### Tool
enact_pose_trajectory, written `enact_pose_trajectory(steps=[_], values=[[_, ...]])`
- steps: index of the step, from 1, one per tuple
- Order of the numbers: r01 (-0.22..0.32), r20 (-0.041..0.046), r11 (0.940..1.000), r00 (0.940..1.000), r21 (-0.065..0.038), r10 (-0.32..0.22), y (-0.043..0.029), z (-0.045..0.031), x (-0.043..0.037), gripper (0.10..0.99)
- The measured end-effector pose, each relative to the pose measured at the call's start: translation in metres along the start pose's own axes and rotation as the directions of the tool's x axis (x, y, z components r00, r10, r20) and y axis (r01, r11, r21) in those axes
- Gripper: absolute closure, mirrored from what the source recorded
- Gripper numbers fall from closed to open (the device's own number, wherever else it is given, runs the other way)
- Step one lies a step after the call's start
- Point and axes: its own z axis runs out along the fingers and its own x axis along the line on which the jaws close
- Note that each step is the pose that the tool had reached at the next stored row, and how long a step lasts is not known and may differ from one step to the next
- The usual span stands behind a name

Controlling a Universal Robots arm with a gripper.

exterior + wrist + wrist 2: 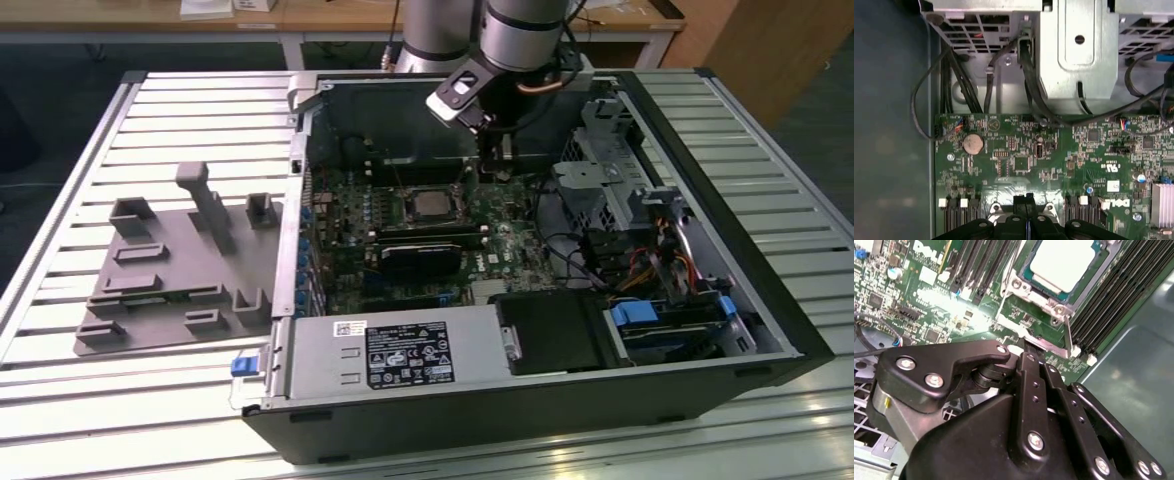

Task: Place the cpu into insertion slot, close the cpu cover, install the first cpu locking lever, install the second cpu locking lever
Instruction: 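Close the cpu cover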

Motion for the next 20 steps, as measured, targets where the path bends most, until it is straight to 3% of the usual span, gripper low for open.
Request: enact_pose_trajectory(steps=[7, 20], values=[[0.0, -0.0004, 0.9998, 1.0, -0.019, 0.0, -0.0139, 0.0005, -0.0002, 0.984], [0.0, -0.001, 0.999, 1.0, -0.045, 0.0, -0.0295, 0.001, -0.0005, 0.984]])
